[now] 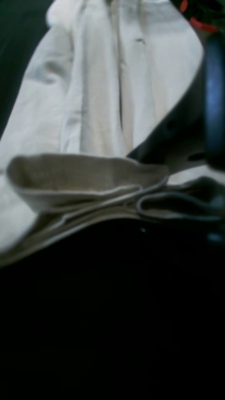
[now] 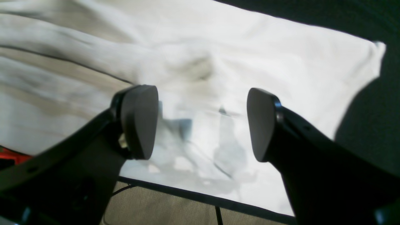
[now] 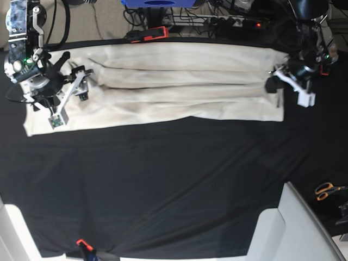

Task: Fold the T-shirt properly
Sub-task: 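Lower the left gripper onto the strip end and grasp it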

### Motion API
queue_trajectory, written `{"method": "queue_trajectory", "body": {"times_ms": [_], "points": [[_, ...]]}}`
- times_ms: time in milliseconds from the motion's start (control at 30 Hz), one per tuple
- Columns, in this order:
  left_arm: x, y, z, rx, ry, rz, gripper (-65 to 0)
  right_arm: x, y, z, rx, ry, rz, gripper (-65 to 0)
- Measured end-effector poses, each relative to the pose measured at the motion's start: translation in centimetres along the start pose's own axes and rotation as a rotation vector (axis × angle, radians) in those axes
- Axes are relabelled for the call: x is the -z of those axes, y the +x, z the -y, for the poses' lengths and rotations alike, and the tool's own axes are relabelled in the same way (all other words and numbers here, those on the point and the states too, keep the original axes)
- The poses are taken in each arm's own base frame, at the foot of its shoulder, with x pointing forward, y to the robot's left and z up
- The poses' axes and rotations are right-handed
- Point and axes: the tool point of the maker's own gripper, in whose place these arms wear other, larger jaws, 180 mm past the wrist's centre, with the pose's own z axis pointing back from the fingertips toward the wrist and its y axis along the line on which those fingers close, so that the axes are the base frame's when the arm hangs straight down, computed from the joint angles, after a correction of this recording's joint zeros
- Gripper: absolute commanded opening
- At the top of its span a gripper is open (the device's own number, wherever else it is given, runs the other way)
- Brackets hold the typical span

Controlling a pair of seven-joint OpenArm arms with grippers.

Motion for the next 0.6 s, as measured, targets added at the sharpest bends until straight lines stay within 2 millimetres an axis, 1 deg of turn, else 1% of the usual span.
{"method": "queue_trajectory", "body": {"times_ms": [67,133,200,300,400,433,500,533,567,600], "points": [[-0.7,0.3,-1.0,-0.004,0.029,0.009,-65.0,0.0,0.0,0.0,0.0,0.0,0.0,-23.1],[-1.3,0.7,-1.6,0.043,0.061,-0.011,-65.0,0.0,0.0,0.0,0.001,0.0,0.0,-23.1],[-2.0,1.7,-1.6,0.07,0.076,0.015,-65.0,0.0,0.0,0.0,0.0,0.0,0.0,-23.1],[-3.9,2.9,-1.5,0.12,0.098,0.065,-65.0,0.0,0.0,0.0,0.0,0.0,0.0,-23.1],[-4.8,4.0,-0.7,0.176,0.126,0.087,-65.0,0.0,0.0,0.0,0.001,0.001,0.0,-23.1],[-5.0,4.5,0.4,0.206,0.112,0.105,-65.0,0.0,0.0,0.0,0.0,0.0,-0.001,-23.1],[-4.7,5.0,3.6,0.28,0.05,0.125,-65.0,0.0,0.1,0.0,0.001,0.001,0.002,-23.1],[-4.4,4.7,5.2,0.323,0.021,0.111,-65.0,0.0,0.0,0.0,0.001,0.001,0.0,-23.1],[-3.9,4.2,7.1,0.347,-0.021,0.102,-65.0,0.0,0.0,0.0,0.0,0.0,-0.001,-23.1],[-3.5,3.9,8.5,0.353,-0.031,0.093,-65.0,0.0,0.0,0.0,0.001,0.0,0.0,-23.1]]}}
